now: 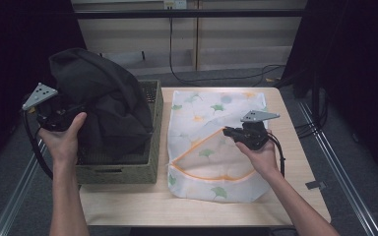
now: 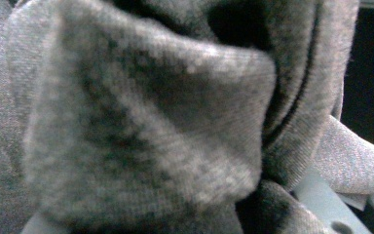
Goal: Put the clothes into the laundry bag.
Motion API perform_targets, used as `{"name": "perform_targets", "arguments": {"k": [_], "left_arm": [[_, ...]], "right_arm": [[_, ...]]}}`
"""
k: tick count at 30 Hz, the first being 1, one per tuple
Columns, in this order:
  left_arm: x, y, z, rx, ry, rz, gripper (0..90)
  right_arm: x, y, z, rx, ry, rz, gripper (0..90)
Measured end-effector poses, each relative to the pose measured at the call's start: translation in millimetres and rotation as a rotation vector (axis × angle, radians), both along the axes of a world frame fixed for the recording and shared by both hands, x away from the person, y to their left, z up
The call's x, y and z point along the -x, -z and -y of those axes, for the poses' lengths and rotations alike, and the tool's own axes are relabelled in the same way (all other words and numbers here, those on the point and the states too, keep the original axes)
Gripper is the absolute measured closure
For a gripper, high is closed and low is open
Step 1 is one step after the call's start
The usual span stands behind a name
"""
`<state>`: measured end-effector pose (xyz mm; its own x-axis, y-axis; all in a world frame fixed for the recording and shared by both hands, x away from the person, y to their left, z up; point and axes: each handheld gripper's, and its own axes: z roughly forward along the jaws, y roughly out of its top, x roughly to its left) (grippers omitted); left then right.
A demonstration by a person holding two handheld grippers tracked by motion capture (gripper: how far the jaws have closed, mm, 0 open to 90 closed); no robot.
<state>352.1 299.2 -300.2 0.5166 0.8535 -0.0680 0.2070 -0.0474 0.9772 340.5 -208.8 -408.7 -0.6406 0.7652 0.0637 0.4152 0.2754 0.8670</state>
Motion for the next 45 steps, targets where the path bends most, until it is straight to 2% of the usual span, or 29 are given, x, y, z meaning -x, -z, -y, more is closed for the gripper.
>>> {"name": "perform_targets", "arguments": {"k": [2,6,9,11,16,19,20,22,26,29,36,38,39,40,45], "left_arm": [[3.3,-4.4,1.3,0.01,-0.006,0.021,67.6],[10.4,-16.1,3.9,0.002,0.0,0.052,67.6],[15.1,-23.9,2.0,0.019,0.006,0.082,67.6],[14.9,-27.9,0.4,0.037,0.01,0.084,67.6],[17.0,-39.3,2.2,0.04,-0.003,0.107,67.6],[19.1,-45.4,3.3,0.053,0.006,0.126,67.6],[21.7,-47.9,5.8,0.054,0.013,0.149,67.6],[23.9,-50.1,7.6,0.057,0.025,0.163,67.6],[26.7,-54.5,9.7,0.071,0.031,0.172,67.5],[30.7,-62.8,13.0,0.081,0.036,0.195,67.5],[35.0,-75.8,16.9,0.065,0.057,0.219,67.5],[36.1,-78.7,18.2,0.073,0.055,0.225,67.5],[36.9,-80.2,17.7,0.059,0.058,0.226,67.6],[37.7,-81.5,18.9,0.07,0.056,0.231,67.5],[39.7,-87.5,19.5,0.066,0.073,0.241,67.4]], "right_arm": [[0.0,-0.5,0.2,0.002,0.002,0.004,89.2],[-0.5,-1.2,0.9,-0.004,0.004,0.006,89.2],[-0.8,-0.9,1.5,-0.002,0.001,0.003,89.2],[-0.9,-0.8,1.5,-0.002,0.005,0.002,89.2],[-1.1,-0.8,1.3,-0.001,0.004,0.003,89.2],[-1.1,-1.0,1.7,-0.001,0.006,0.002,89.3],[-1.0,-1.0,1.4,-0.003,0.005,0.001,89.4],[-1.1,-0.9,1.2,-0.002,-0.002,0.002,89.4],[-1.0,-1.1,1.7,-0.003,0.0,0.003,89.4],[-1.6,-0.6,1.9,-0.007,-0.002,-0.002,89.4],[-1.4,-0.9,1.6,-0.005,-0.001,0.001,89.4],[-1.4,-1.2,2.3,-0.007,0.0,0.001,89.4],[-1.5,-1.1,2.6,-0.009,-0.002,0.002,89.3],[-1.6,-1.1,3.0,-0.011,-0.002,0.001,89.4],[-2.6,0.0,2.3,-0.016,0.001,-0.013,89.5]]}}
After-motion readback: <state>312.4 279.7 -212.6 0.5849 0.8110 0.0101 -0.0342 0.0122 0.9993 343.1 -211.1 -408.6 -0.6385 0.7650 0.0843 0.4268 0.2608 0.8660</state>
